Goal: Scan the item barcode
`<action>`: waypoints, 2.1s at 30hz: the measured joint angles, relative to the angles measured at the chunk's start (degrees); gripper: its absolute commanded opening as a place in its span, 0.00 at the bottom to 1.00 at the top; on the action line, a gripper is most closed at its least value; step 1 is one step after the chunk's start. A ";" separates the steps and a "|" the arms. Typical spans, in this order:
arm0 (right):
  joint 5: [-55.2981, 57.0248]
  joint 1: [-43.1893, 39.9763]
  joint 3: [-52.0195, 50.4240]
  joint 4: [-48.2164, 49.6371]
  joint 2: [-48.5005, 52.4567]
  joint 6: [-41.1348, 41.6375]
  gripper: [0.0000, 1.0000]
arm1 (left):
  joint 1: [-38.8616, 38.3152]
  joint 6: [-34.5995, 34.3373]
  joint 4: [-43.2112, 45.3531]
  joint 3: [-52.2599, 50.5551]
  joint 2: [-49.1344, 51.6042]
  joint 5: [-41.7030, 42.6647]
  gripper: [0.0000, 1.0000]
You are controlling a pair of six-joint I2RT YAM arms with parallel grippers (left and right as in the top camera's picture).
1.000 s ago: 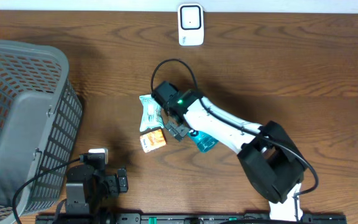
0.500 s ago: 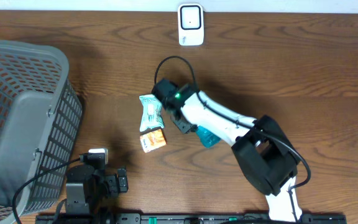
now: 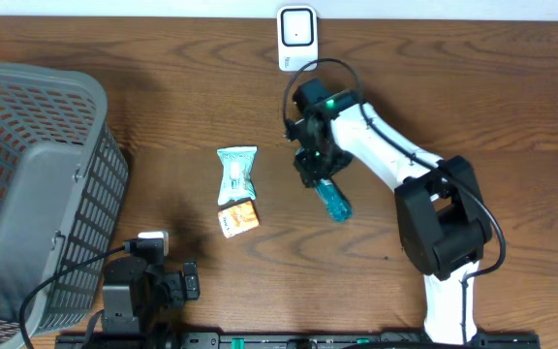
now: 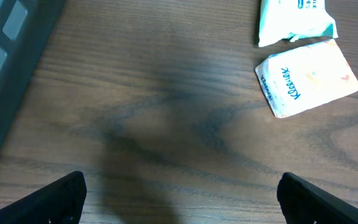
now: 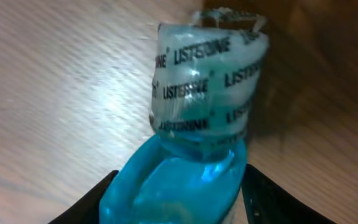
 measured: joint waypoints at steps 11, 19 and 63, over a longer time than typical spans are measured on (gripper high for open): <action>7.58 -0.59 0.00 2.16 0.33 2.25 0.53 | 0.00 0.00 0.00 0.00 0.00 0.00 0.98; 11.54 -0.61 0.00 3.80 0.35 2.99 0.59 | 0.00 0.00 0.00 0.00 0.00 0.00 0.98; -28.81 -6.34 19.63 -28.55 6.60 -30.42 0.02 | 0.00 0.00 0.00 0.00 0.00 0.02 0.98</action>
